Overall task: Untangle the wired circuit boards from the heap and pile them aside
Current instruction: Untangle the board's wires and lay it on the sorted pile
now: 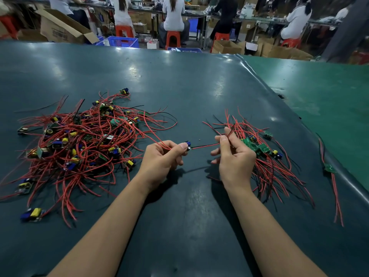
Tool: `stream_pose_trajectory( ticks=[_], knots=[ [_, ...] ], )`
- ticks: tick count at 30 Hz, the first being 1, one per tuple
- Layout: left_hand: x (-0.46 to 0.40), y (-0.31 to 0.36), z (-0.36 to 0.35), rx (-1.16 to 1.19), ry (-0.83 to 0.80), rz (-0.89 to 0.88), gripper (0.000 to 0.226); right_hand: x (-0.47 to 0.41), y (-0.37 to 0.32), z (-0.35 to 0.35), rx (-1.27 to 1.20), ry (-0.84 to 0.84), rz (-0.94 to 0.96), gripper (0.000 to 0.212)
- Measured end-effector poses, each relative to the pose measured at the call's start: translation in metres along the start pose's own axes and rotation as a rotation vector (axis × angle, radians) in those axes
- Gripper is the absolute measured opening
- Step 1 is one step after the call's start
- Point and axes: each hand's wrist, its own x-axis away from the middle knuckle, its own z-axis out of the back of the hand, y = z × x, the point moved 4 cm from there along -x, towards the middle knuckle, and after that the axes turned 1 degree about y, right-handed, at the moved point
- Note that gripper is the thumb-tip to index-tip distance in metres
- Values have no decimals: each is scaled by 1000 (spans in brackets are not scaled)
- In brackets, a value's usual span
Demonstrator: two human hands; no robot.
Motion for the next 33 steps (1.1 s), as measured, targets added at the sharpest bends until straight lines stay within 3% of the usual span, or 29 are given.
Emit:
stream_pose_trajectory(
  ticks=[3, 7, 16, 20, 22, 25, 27, 29, 33],
  knots=[
    [1, 0, -2, -27, -21, 2, 32, 0, -2, 0, 60, 19, 66, 26],
    [1, 0, -1, -44, -14, -17, 34, -6, 1, 3, -39, 45, -19, 26],
    [-1, -1, 3, 64, 54, -34, 25, -13, -5, 14, -63, 63, -16, 20],
    [-1, -1, 9, 109, 180, -109, 13, -7, -3, 10, 179, -19, 81, 16],
    [-1, 1, 13, 69, 219, -183, 12, -6, 0, 5, 375, -104, 120, 26],
    [0, 5, 15, 306, 210, -130, 22, -3, -1, 1, 486, -172, 189, 19],
    [-1, 8, 15, 494, 175, -18, 26, -2, -6, -1, 393, -181, 177, 8],
    [-1, 10, 13, 610, 91, 92, 31, 0, -6, -4, 199, -244, 38, 21],
    [3, 3, 1, 554, -97, 231, 17, 13, -11, -17, -156, -495, -265, 33]
  ],
)
